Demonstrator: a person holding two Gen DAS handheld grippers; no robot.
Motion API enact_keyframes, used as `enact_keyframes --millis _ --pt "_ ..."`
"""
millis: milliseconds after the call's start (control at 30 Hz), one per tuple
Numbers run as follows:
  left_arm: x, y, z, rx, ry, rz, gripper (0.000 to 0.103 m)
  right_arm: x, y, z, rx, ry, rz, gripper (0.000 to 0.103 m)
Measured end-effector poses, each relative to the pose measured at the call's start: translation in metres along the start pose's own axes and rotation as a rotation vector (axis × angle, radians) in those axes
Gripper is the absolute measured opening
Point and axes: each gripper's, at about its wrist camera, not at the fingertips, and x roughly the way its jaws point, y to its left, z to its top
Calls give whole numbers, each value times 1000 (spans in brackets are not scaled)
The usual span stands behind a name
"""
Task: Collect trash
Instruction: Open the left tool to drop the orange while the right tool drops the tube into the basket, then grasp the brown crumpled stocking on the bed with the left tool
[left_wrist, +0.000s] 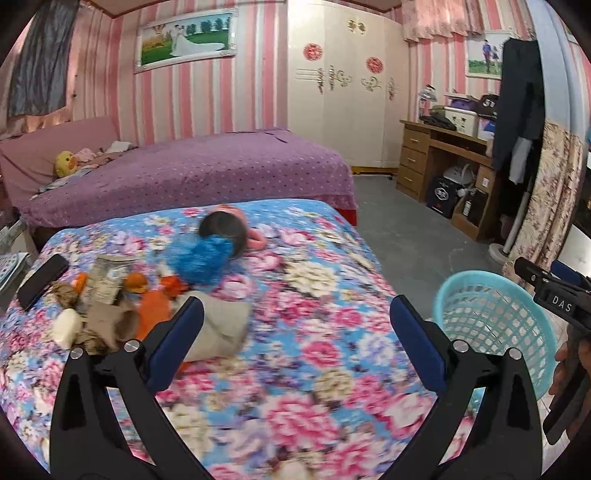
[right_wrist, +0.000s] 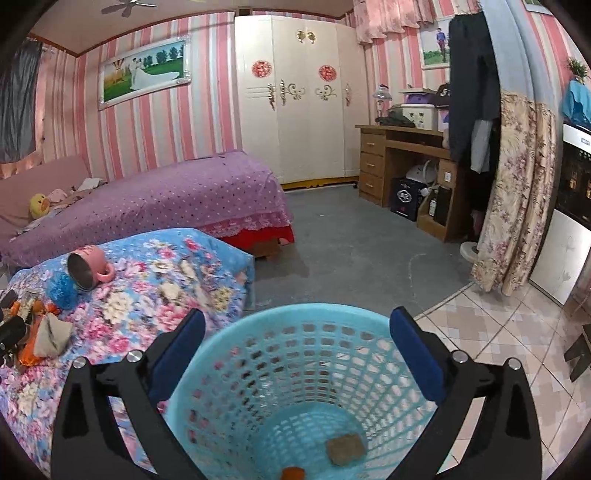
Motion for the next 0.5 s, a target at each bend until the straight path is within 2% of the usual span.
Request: enact_keyframes --millis 500 --pt "-13 122 -13 -57 -2 180 97 6 109 -7 -109 10 107 98"
